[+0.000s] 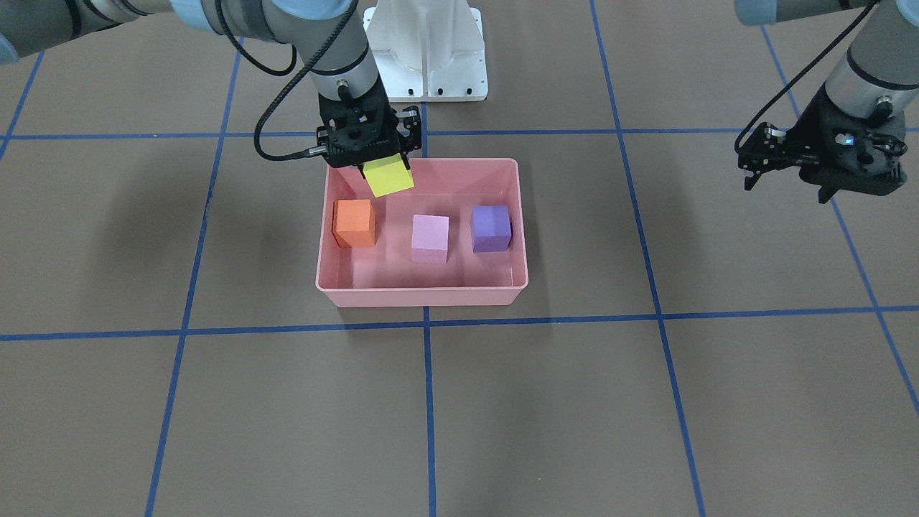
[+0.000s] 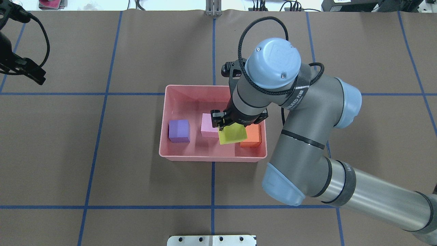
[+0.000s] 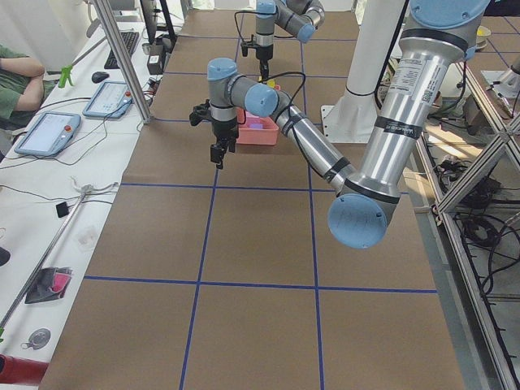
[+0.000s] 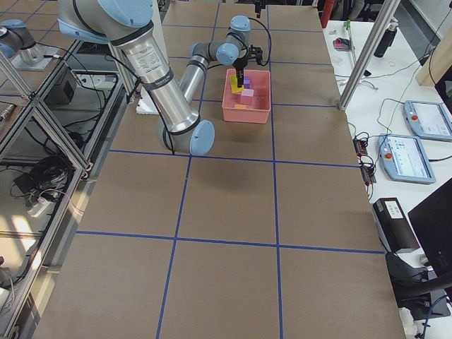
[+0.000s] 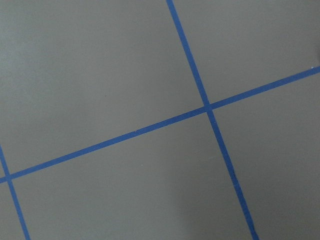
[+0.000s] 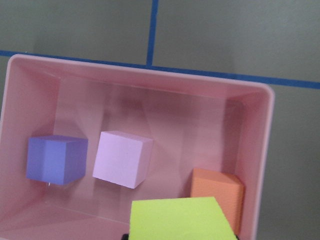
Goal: Place blocks into pink bin with both arms
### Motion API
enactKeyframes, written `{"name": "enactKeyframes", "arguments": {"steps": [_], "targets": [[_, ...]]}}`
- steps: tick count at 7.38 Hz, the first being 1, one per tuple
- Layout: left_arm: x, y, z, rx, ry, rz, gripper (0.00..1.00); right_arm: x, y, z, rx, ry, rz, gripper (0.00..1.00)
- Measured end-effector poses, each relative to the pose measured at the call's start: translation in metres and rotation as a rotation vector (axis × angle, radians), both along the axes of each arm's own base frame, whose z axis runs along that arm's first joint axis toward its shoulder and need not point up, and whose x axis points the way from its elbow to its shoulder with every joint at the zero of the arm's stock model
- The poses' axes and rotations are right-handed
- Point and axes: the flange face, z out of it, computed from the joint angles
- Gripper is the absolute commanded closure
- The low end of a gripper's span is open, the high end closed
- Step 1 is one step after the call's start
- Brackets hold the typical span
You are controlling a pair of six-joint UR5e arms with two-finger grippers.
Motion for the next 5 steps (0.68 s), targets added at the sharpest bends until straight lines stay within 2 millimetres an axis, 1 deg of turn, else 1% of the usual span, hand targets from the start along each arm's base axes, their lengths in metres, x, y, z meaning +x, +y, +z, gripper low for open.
{"name": "enactKeyframes", "arguments": {"steps": [1,3,4,5], "targets": [[-0.0018,-0.0006,0.0012,0.000,0.000,0.000,0.00,-0.0082,0.0067,-0.0004,0.003,0.000,0.001,0.02],[-0.0033,-0.0011,0.0017,0.001,-0.001,-0.002,0.00,-0.0100,0.0088,-0.0027,0.006,-0.006,0.005,0.01],[-0.0033,-0.0011,0.0018,0.001,-0.001,-0.002,0.00,-0.0077,0.0075,-0.0041,0.008,-0.009,0.009,0.02],[-0.0033,-0.0012,0.0023,-0.002,-0.001,-0.004,0.00,-0.0038,0.0046,-0.0059,0.011,-0.013,0.017,0.00]]}}
